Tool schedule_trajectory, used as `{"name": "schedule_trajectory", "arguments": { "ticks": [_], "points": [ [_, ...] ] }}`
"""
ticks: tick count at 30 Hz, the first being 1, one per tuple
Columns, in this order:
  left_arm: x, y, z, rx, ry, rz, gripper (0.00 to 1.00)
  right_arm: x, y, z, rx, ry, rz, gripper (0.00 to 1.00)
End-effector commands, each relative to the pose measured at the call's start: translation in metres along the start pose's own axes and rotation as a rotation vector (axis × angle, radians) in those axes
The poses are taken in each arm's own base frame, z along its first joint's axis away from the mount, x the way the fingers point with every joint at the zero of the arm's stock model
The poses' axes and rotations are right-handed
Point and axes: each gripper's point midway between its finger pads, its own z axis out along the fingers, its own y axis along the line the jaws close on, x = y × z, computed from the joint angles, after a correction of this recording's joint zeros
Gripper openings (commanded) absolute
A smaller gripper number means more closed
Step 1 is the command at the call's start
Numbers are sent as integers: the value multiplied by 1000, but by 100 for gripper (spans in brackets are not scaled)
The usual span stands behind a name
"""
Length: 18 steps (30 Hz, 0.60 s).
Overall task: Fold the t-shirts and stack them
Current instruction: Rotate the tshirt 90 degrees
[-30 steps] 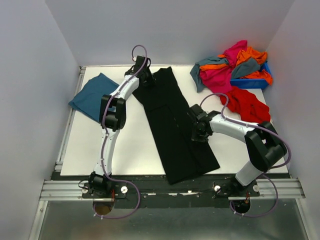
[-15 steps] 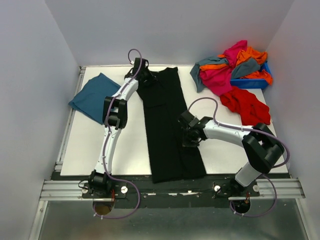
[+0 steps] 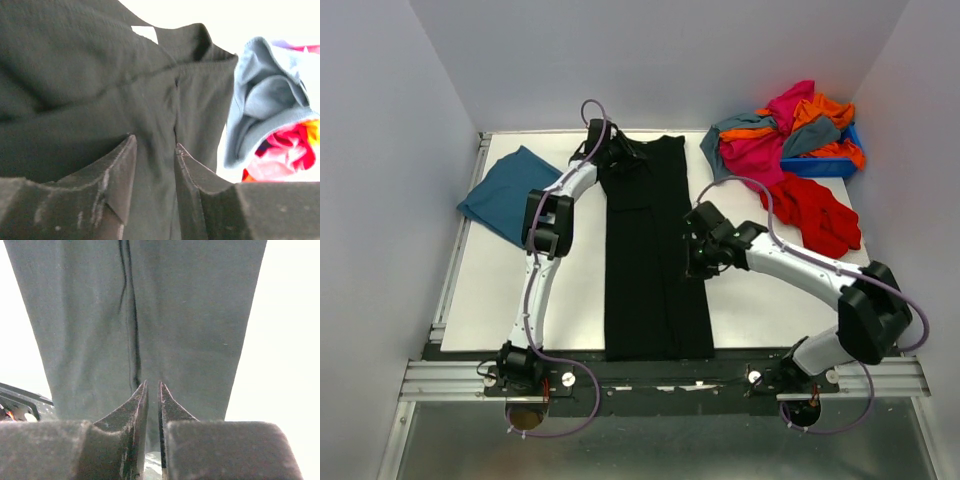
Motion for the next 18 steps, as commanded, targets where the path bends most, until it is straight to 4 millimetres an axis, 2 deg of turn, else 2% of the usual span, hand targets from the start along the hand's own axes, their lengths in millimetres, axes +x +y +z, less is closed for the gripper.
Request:
{"name": "schedule_trajectory", "arguments": {
  "ticks": [1, 3, 5, 8, 9, 10, 14, 16, 18],
  "points": [
    [-11, -78, -66, 115, 25, 115, 49, 12, -16, -17, -20, -4, -6, 26],
    [-7, -93, -97, 112, 36, 144, 54, 24, -24, -20, -19, 7, 2, 32],
    [8, -94, -127, 63, 68, 163, 62, 45, -36, -20, 0, 50, 21, 34],
    [36, -84, -175, -60, 82, 226, 69, 69, -53, -22, 23, 90, 47, 34],
    [49, -70, -189, -116, 80, 231, 71, 77, -55, -23, 14, 105, 58, 34],
    [70, -46, -205, -181, 94, 230, 71, 85, -57, -24, 5, 121, 61, 34],
    [142, 5, -264, -293, 162, 213, 73, 116, -60, -27, -20, 186, 75, 35],
    [185, 21, -291, -311, 213, 208, 74, 129, -63, -28, -17, 207, 78, 36],
    [226, 31, -317, -318, 264, 205, 80, 138, -63, -31, -29, 223, 82, 36]
  ]
}}
